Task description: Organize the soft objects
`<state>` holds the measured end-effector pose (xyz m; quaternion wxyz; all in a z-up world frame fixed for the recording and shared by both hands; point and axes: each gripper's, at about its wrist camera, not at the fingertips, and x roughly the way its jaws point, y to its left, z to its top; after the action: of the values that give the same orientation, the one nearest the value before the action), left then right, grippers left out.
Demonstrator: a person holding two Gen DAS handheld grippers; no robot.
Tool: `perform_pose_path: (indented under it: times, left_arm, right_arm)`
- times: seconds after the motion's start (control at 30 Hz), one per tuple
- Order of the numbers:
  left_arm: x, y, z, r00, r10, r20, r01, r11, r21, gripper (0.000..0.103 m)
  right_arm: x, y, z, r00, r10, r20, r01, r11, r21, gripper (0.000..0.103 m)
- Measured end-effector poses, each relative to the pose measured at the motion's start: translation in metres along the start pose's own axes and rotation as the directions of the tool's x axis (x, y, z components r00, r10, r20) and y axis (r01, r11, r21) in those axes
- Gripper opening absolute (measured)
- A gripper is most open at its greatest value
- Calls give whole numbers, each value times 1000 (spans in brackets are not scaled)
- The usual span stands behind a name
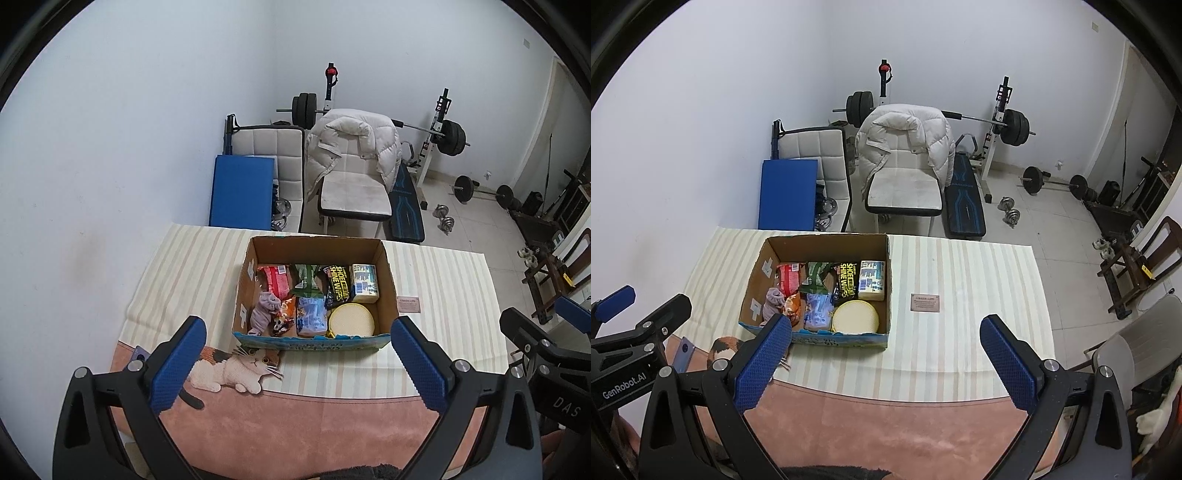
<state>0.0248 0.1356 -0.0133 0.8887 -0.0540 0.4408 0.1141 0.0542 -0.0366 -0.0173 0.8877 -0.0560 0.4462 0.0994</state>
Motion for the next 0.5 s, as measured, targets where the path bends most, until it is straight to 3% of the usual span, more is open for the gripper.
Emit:
perform_pose_path:
  times: [0.5]
  left_arm:
    - [1, 1, 2, 1000, -6, -2, 6, 1000, 3, 103]
  right_arm:
    - [-4, -2, 1, 1000, -14, 10, 14, 1000, 6, 103]
